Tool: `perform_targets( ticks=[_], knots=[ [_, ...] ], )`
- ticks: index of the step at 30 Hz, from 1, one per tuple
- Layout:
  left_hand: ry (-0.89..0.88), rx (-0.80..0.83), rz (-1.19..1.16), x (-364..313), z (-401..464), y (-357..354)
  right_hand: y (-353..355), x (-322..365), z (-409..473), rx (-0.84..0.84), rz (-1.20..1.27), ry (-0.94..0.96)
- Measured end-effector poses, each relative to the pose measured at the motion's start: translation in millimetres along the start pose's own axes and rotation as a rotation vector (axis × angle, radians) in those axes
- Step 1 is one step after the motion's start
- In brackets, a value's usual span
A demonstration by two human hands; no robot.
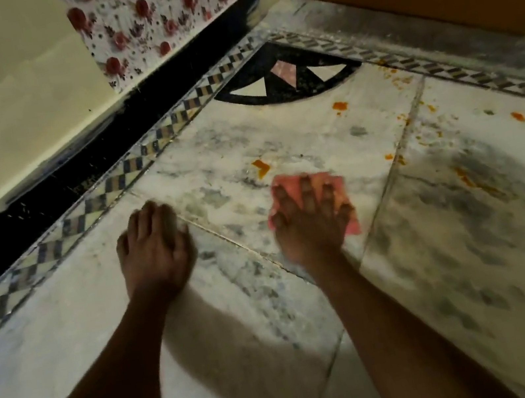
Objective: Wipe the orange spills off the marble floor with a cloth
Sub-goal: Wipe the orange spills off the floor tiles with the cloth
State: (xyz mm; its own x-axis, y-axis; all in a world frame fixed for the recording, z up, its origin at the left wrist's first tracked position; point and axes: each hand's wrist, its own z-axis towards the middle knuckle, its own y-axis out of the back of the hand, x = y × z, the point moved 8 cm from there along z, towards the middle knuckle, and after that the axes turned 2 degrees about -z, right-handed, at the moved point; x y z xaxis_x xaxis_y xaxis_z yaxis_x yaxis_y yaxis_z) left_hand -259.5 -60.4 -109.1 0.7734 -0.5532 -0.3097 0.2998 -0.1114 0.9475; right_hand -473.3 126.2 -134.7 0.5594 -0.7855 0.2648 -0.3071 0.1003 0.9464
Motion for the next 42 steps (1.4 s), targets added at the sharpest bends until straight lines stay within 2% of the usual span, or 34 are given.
perform_targets(
  ticks=[2,4,6,8,10,11,12,14,16,18,19,21,23,24,26,28,29,31,33,36,38,40,42],
  knots=[
    [-0.006,0.015,-0.01,5,2,-3,-6,15,-34,-0.063,-0.084,0.16],
    [0.003,0.007,-0.012,6,2,-1,0,-1,-74,-0.196,-0.083,0.212],
    [0.018,0.002,-0.011,5,4,2,10,-24,-67,-0.256,-0.032,0.087],
    [0.022,0.016,-0.011,3,3,0,20,-36,-25,-0.267,0.001,-0.111],
    [0.038,0.03,-0.009,6,7,-4,18,-16,36,-0.114,0.063,-0.241],
    [0.048,0.041,-0.005,9,9,-5,14,4,64,-0.031,0.076,-0.231],
    [0.051,0.047,-0.003,8,9,-6,9,23,82,0.01,0.042,-0.165],
    [0.053,0.061,0.0,8,10,-5,0,55,91,0.028,-0.079,0.085],
    [0.058,0.074,-0.011,8,10,-5,0,59,67,-0.045,-0.14,0.309],
    [0.064,0.084,-0.013,7,11,-4,9,35,44,-0.095,-0.177,0.403],
    [0.072,0.088,-0.011,9,11,-4,13,23,47,-0.081,-0.191,0.369],
    [0.073,0.092,-0.008,10,12,-6,18,11,70,-0.045,-0.17,0.155],
    [0.072,0.089,-0.012,9,12,-6,16,25,98,-0.068,-0.094,-0.075],
    [0.072,0.087,-0.006,10,12,-6,10,42,111,-0.028,-0.043,-0.122],
    [0.068,0.098,0.002,9,12,-7,-3,85,126,0.082,-0.068,-0.003],
    [0.068,0.106,0.003,9,12,-6,-15,115,110,0.173,-0.158,0.275],
    [0.069,0.104,0.006,9,11,-6,-17,118,92,0.163,-0.164,0.401],
    [0.073,0.102,0.001,10,11,-5,-11,106,51,0.04,-0.161,0.551],
    [0.067,0.098,-0.004,8,12,-4,-1,74,39,-0.028,-0.149,0.466],
    [0.068,0.096,-0.006,10,12,-7,12,49,90,-0.035,-0.12,0.036],
    [0.065,0.087,0.001,11,11,-7,12,71,130,0.036,-0.034,-0.157],
    [0.059,0.075,0.007,11,11,-8,4,115,158,0.116,-0.001,-0.106],
    [0.062,0.069,0.002,11,12,-8,-4,152,152,0.17,-0.087,0.131]
  ],
)
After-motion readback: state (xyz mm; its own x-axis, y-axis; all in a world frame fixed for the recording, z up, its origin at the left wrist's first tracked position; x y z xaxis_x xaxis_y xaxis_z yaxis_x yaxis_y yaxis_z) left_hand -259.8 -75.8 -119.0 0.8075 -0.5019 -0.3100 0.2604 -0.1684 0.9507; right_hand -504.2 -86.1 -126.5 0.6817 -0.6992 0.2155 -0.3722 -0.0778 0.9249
